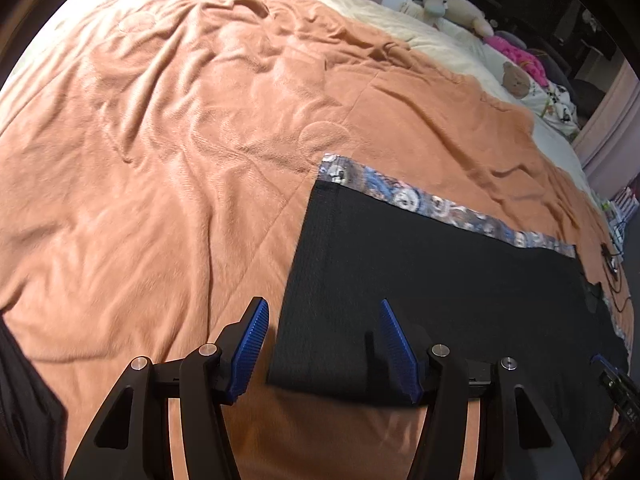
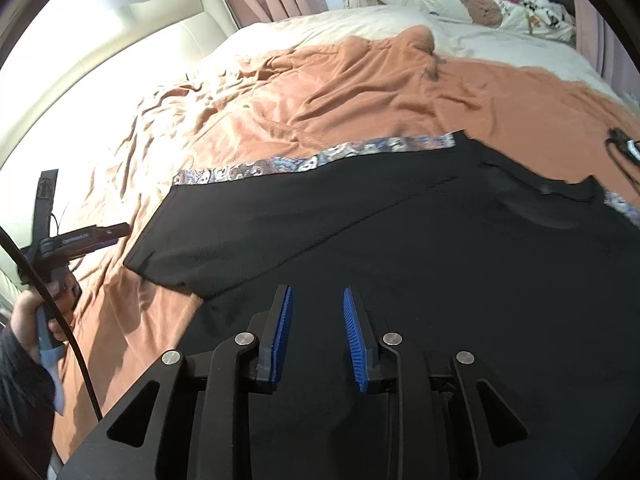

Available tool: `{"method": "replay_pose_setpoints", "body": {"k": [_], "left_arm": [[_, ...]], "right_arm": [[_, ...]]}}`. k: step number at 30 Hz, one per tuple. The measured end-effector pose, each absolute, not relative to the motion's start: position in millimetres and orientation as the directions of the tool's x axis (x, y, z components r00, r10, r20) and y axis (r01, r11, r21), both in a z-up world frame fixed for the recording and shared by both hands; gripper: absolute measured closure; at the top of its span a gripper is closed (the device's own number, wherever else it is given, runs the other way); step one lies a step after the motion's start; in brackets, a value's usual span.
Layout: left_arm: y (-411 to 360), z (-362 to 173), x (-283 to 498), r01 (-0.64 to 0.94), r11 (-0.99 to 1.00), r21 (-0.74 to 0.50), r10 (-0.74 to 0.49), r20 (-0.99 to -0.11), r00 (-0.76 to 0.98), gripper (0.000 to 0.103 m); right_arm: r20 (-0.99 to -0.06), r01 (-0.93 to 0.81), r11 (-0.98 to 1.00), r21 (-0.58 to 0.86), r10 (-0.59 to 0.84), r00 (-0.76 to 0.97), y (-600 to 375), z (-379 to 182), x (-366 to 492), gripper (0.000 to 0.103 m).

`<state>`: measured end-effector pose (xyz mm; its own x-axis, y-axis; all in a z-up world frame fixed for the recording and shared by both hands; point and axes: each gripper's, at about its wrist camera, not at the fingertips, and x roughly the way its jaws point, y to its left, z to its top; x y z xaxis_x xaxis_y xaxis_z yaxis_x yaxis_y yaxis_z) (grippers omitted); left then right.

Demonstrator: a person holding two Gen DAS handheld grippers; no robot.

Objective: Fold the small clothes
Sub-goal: 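Lower both grippers onto one side edge of the black T-shirt and close them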

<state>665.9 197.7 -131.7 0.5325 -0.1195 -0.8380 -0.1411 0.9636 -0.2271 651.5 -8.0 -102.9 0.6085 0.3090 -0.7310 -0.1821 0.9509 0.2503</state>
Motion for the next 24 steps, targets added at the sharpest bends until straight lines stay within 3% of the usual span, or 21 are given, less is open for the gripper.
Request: {"method": "replay_pose_setpoints", "body": {"k": [8, 11, 13, 24], "left_arm": [[204, -163, 704, -0.157, 0.967, -0.198, -0.105, -0.88, 0.464, 0.063], [204, -165, 710, -0.159, 0.971, -0.181, -0.085, -0.876, 0.475, 0.079], [201, -161, 712, -0.151, 0.972, -0.181, -0.089, -0.875, 0.475, 0.097], [179, -108, 707, -0.066, 0.98, -0.189, -0.124, -0.832, 0.541, 0.097]], "right_arm": [[-0.74, -0.174, 0.936, 0.308, 0.35, 0.574, 19, -128, 700, 0.088], [-0.737, -0.164, 0.919, 0.358, 0.386, 0.555, 22, -136, 711, 0.091], [-0.739, -0.142, 0.907, 0.396, 0.407, 0.537, 23, -146, 720, 0.093], [-0.715, -0.115, 0.855, 0.506, 0.49, 0.499, 34, -168, 745, 0.099]]}}
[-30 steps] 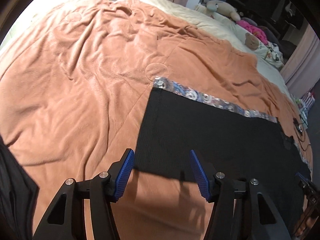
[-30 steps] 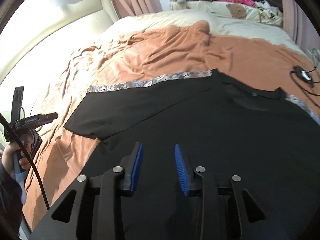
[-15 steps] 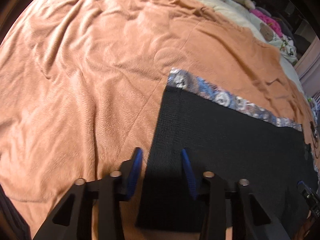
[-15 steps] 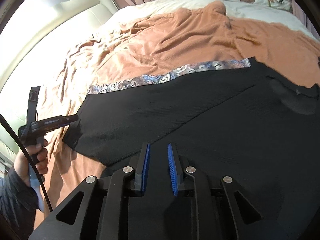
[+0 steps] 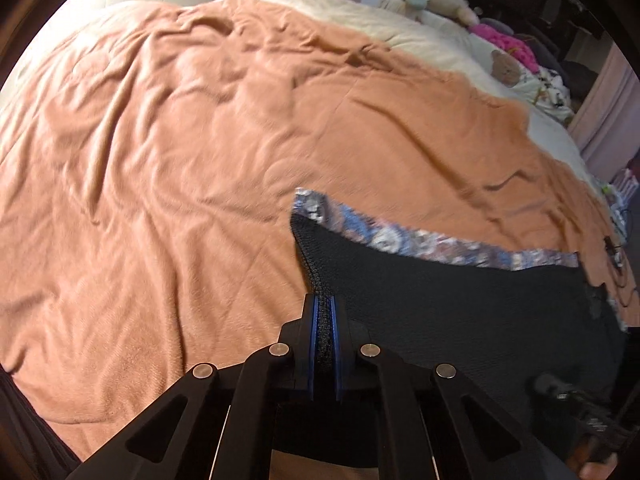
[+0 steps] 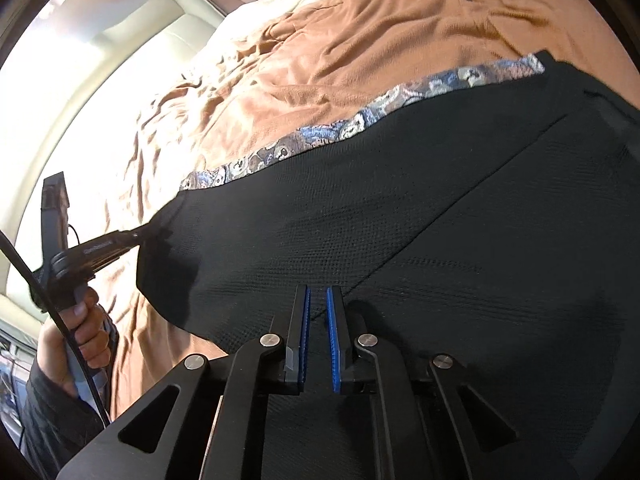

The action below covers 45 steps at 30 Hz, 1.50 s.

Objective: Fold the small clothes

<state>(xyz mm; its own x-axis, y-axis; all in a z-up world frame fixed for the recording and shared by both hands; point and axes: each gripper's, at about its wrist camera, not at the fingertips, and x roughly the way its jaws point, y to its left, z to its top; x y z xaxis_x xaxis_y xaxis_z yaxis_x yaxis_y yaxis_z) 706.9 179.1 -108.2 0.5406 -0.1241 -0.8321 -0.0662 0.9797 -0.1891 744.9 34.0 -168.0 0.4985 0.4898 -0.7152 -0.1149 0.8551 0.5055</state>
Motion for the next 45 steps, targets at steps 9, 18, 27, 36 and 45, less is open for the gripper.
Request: {"method": "replay_pose_setpoints", "body": {"k": [9, 18, 27, 36, 45], "left_arm": [[142, -48, 701, 0.036, 0.975, -0.22, -0.197, -0.777, 0.598, 0.097], [87, -7, 692, 0.136, 0.965, -0.224, -0.259, -0.747, 0.613, 0.097], [14, 13, 681, 0.231, 0.951, -0.206, -0.306, -0.745, 0.593, 0.097], [-68, 2, 674, 0.35, 0.91, -0.223, -0.383, -0.775, 0.503, 0.097], [-88, -14, 668, 0.368, 0.908, -0.2, -0.366, -0.807, 0.464, 0.056]], "right_arm": [[-0.702, -0.062, 0.805, 0.59, 0.55, 0.453, 41, -198, 769, 0.1], [-0.683, -0.061, 0.783, 0.619, 0.575, 0.45, 12, -172, 755, 0.097], [-0.649, -0.069, 0.777, 0.626, 0.568, 0.506, -44, -144, 722, 0.052], [-0.638, -0.026, 0.769, 0.639, 0.548, 0.54, -102, -142, 698, 0.052], [-0.632, 0.017, 0.75, 0.661, 0.545, 0.551, -149, -147, 681, 0.036]]}}
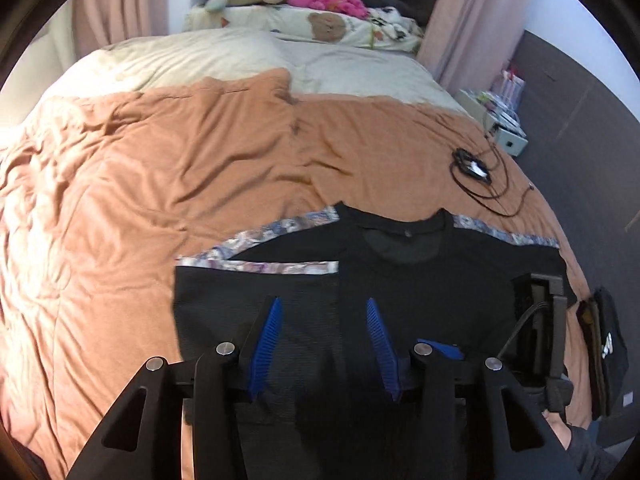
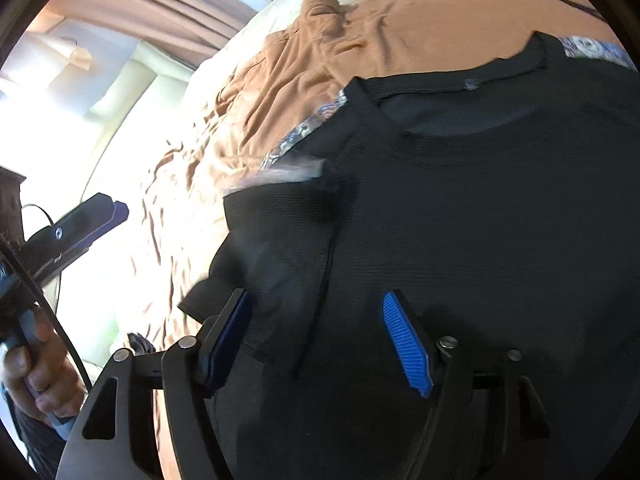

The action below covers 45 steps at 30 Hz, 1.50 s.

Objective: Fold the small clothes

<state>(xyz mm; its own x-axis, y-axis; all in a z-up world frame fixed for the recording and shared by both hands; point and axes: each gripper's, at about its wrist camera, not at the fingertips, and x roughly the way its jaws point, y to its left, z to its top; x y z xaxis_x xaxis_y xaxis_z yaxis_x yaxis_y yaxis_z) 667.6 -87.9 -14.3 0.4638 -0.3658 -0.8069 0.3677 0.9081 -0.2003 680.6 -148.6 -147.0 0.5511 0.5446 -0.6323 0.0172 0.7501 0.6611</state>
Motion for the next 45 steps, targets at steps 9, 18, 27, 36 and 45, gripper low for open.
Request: {"method": "replay_pose_setpoints", "body": {"k": [9, 18, 27, 36, 45], "left_arm": [[-41, -44, 669, 0.252, 0.953, -0.167, -0.271, -0.841, 0.467, 0.056], [-1, -68, 664, 0.205, 0.969, -0.139, -0.219, -0.867, 0.447, 0.056], [8, -89, 670, 0.166, 0.975, -0.146, -0.203, -0.89, 0.409, 0.069], [-14, -117, 671, 0.173, 0.977, -0.121, -0.179, -0.909, 0.376, 0.07], [-9, -146, 671, 0.145, 0.984, -0.1, -0.143, -0.935, 0.325, 0.07]], "right_arm": [[-0.618, 0.002, 0.734, 0.679, 0.569, 0.542, -143, -160, 688, 0.036], [-0.644, 0.034, 0.734, 0.678, 0.571, 0.509, -117, -190, 733, 0.058], [-0.68, 0.084, 0.753, 0.653, 0.534, 0.502, -111, -203, 761, 0.102], [-0.687, 0.075, 0.796, 0.601, 0.466, 0.557, -137, -181, 736, 0.103], [-0.723, 0.133, 0.836, 0.532, 0.367, 0.585, -159, -164, 724, 0.103]]}}
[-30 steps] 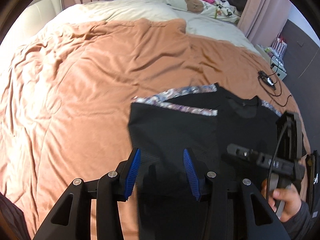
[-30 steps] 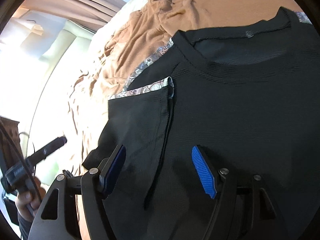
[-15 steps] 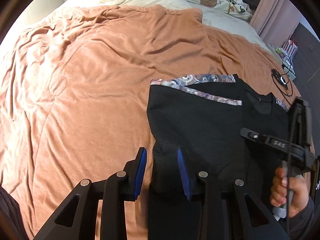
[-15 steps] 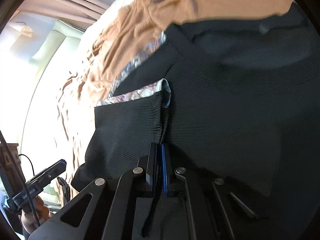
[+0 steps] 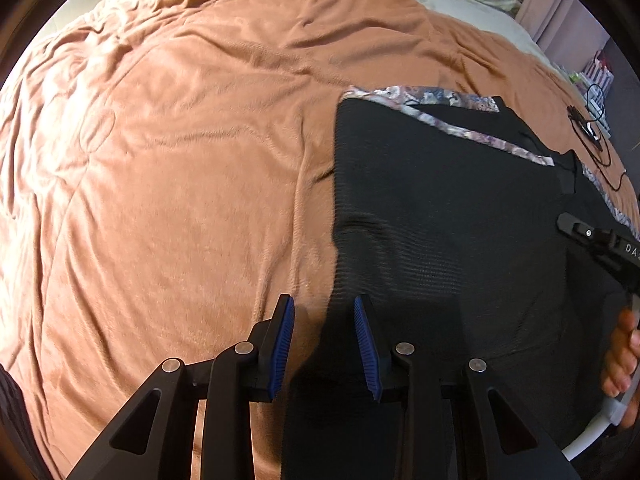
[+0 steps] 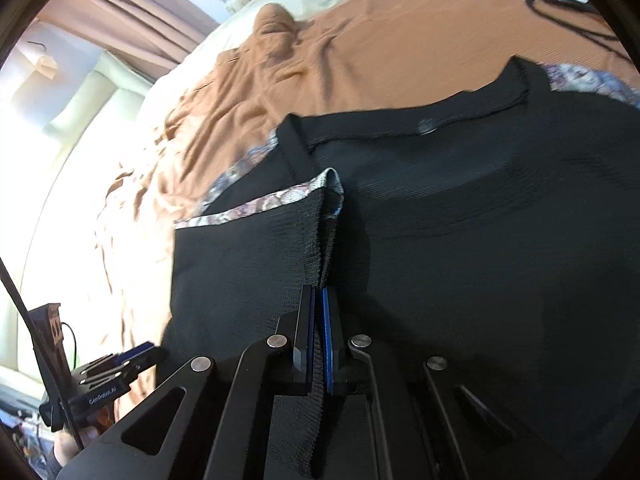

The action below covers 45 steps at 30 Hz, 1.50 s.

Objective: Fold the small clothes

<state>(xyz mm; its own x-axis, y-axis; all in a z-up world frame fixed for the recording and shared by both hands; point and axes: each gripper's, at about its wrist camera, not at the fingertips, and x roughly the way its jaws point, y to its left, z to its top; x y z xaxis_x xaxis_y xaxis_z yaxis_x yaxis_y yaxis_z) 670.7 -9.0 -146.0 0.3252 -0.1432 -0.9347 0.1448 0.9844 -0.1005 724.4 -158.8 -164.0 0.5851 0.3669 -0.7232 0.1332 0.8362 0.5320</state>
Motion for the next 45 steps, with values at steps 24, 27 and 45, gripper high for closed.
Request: {"method": "replay_pose_setpoints", "body": {"k": [24, 27, 45], "left_arm": [[3, -152, 646, 0.168, 0.974, -0.154, -0.193, -0.95, 0.246, 0.089], [5, -148, 645, 0.156, 0.981, -0.119, -0.157, -0.953, 0.259, 0.08], [-53, -74, 589, 0.169, 0.97, -0.176, -0.232, -0.881, 0.414, 0.018]], "right_arm": [[-0.767, 0.136, 0.868, 0.477, 0.335, 0.547, -151, -173, 727, 0.102], [-0.765, 0.14, 0.851, 0.506, 0.368, 0.528, -156, -173, 722, 0.099], [-0.72, 0.076, 0.902, 0.426, 0.287, 0.632, -226, -100, 593, 0.014]]}}
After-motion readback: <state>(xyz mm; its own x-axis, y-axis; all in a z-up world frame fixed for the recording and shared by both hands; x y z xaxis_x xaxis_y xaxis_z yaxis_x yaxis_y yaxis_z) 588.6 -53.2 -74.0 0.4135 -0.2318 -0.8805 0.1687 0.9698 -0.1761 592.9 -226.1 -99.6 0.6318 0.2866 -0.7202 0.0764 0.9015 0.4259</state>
